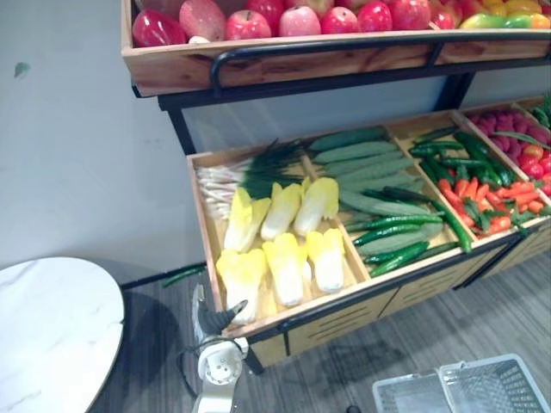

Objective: Pick vegetable in the basket

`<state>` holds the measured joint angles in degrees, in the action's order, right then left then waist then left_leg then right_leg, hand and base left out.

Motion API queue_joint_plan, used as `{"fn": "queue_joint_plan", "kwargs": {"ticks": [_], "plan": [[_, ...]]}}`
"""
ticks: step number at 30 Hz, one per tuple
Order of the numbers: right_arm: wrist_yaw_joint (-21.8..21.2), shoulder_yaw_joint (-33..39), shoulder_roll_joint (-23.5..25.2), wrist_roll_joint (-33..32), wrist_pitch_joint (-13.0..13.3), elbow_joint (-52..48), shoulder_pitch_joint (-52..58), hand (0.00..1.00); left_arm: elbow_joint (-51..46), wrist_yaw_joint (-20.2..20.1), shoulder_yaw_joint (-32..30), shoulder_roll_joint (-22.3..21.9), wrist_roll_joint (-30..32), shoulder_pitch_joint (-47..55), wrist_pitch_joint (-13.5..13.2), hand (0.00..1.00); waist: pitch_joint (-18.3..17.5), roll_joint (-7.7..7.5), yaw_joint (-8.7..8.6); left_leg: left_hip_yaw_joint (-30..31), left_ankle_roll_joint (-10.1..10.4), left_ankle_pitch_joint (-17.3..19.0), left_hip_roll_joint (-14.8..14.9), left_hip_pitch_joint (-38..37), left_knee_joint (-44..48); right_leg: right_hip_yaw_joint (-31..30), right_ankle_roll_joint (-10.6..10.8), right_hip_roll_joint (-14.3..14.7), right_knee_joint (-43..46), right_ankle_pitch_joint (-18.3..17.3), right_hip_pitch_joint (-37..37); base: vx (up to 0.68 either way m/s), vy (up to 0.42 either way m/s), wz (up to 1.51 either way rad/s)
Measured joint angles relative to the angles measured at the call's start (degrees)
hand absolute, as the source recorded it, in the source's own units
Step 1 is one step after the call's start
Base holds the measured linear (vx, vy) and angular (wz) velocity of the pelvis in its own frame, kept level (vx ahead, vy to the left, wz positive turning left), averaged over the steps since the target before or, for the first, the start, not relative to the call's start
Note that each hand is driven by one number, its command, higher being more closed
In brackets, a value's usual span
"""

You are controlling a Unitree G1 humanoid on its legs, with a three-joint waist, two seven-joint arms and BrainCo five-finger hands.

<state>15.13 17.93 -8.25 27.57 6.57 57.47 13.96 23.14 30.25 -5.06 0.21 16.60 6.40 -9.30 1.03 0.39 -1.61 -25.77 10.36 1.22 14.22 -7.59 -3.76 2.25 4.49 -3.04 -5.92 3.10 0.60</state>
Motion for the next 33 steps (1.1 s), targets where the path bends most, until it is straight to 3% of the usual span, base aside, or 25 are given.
{"fn": "queue_joint_plan", "kwargs": {"ticks": [10,12,23,33], "plan": [[1.0,0.1,-0.9,0.0,0.4,2.0,-1.5,1.0,3.1,1.2,0.7,0.4,0.2,-2.1,0.0,0.0,0.2,0.43,-0.42,0.3,-0.1,0.2,-0.7,1.4,-0.1,0.0,0.1,-0.2,0.0,0.1,1.3,0.0,0.0,0.0],[1.0,0.0,-0.9,0.0,0.5,2.0,-1.9,1.0,3.6,1.9,0.7,1.6,0.6,-2.2,0.0,0.0,0.3,0.44,-1.36,0.3,-0.1,0.4,-0.7,1.4,-0.1,0.0,0.0,-0.2,0.0,0.1,1.2,0.04,0.006,0.0],[1.1,0.1,-2.5,0.1,1.3,4.1,-3.2,1.0,3.7,2.5,1.4,2.4,1.4,-2.7,0.0,0.0,0.8,1.09,-2.83,0.0,-0.4,1.2,-1.2,1.3,0.5,-1.1,0.0,-0.7,0.2,0.1,1.4,0.01,0.001,-0.03],[2.3,0.3,-2.7,0.2,1.3,4.2,-2.9,1.0,-2.4,3.4,2.7,2.4,2.4,-2.7,-0.1,0.0,1.1,1.53,-2.93,-0.5,-0.5,2.2,-1.2,1.5,2.0,-2.1,0.0,-0.8,1.4,0.1,2.2,-0.02,-0.001,-0.04]]}}
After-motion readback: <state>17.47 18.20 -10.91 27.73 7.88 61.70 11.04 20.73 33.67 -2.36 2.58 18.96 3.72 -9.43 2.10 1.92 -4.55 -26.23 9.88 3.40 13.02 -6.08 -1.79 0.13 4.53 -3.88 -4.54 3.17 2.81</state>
